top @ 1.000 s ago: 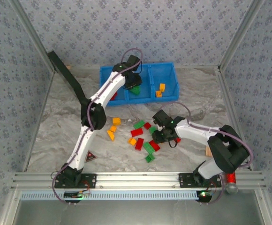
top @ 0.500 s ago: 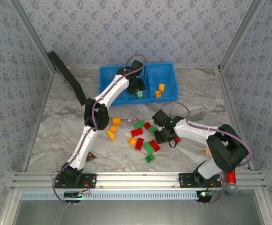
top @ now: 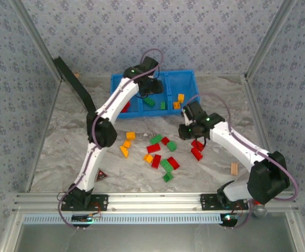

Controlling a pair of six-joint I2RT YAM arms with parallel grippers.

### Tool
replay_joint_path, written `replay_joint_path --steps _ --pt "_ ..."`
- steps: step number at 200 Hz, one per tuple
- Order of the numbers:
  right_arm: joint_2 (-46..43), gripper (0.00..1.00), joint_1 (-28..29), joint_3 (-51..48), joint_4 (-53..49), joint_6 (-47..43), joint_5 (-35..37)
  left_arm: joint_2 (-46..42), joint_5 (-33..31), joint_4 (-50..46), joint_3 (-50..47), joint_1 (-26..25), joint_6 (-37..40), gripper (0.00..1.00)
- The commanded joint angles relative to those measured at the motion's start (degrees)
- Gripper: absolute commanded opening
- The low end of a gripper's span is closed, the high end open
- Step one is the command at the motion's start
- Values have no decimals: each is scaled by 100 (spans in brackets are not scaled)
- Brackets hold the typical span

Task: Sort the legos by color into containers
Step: Place the lego in the container.

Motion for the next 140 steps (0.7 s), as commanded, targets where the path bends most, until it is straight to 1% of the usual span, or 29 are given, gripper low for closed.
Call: replay_joint_path --steps 1,14,27,41,51,67,97,115,140 --pt "365 24 -333 746 42 -437 87 -1132 -580 -308 -471 -406 1102 63" --pt "678 24 -495 1146 194 -546 113 -1516 -819 -224 -1052 -588 1314 64" --pt "1055 24 -638 1605 354 -637 140 -1908 -889 -172 -1719 -695 1186 64" --pt "1481 24 -731 2065 491 -703 125 -2367 -819 16 -2621 -796 906 64" --pt "1806 24 -787 2398 545 -719 99 -2742 -770 266 -3454 -897 769 64" --pt "2329 24 -882 2914 539 -722 39 -3287 -716 600 -4599 -1125 589 63" --pt "3226 24 -1044 3700 540 -698 -110 -4191 -266 1188 -6305 -1530 123 62" --pt "3680 24 -1121 4112 532 -696 -150 -4581 -105 1530 -7047 -1821 -206 61" --pt "4157 24 -1224 4480 474 -653 -205 -4738 18 1715 -7572 -2097 -580 60"
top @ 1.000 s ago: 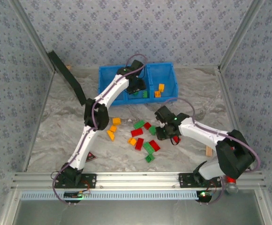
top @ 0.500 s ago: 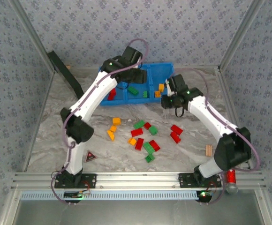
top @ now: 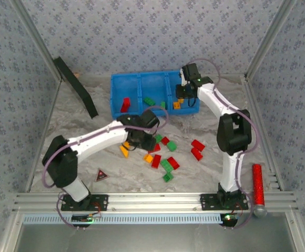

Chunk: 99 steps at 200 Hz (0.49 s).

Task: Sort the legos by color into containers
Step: Place the lego in the container.

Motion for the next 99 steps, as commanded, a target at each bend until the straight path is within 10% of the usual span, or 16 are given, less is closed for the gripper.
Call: replay_joint_path --steps 1,99 --pt "353 24 -99 446 -119 -53 -129 -394 255 550 -240 -194 -535 60" --pt "1139 29 -225 960 -288 -42 -215 212 808 700 -623 -930 -871 59"
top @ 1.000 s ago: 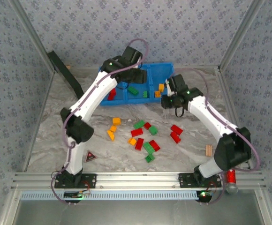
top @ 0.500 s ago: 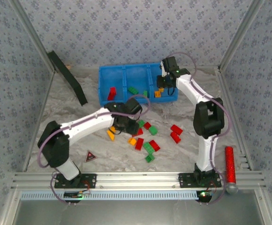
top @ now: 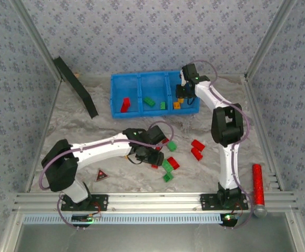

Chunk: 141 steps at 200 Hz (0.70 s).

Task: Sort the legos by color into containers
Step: Place the lego in the container, then pick up the lego from the middle-left of the table.

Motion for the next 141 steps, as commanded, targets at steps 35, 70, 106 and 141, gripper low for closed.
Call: replay_joint_path --steps 35,70,106,141 --pt "222 38 -37 237 -222 -70 -75 504 193 75 -65 -117 -297 58" --pt "118 49 -41 168 -251 -139 -34 727 230 84 -41 -126 -313 58" --pt "-170 53 -21 -67 -165 -166 -47 949 218 84 5 -119 -350 57" --pt "-565 54 4 -283 -149 -224 -19 1179 142 79 88 -117 -366 57"
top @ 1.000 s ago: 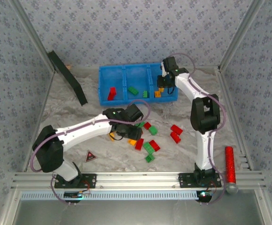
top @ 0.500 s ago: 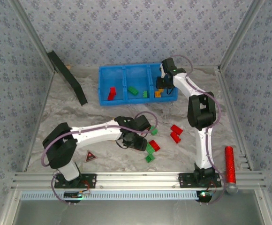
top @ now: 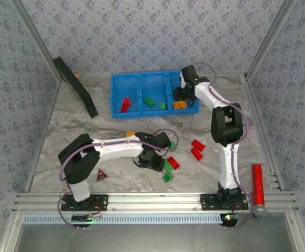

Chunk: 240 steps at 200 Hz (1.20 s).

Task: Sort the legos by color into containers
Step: Pick up the lego from the middle-left of the table.

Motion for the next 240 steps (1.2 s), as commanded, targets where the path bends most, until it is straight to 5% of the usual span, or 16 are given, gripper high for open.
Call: replay_joint_path --steps 1,128,240 --pt "-541 54 12 -129 -66 -130 -22 182 -5 -56 119 -34 -64 57" --pt "-2900 59 176 -2341 37 37 217 798 -382 -363 804 177 142 53" --pt "-5327 64 346 -4932 -550 628 294 396 -234 -811 996 398 428 20"
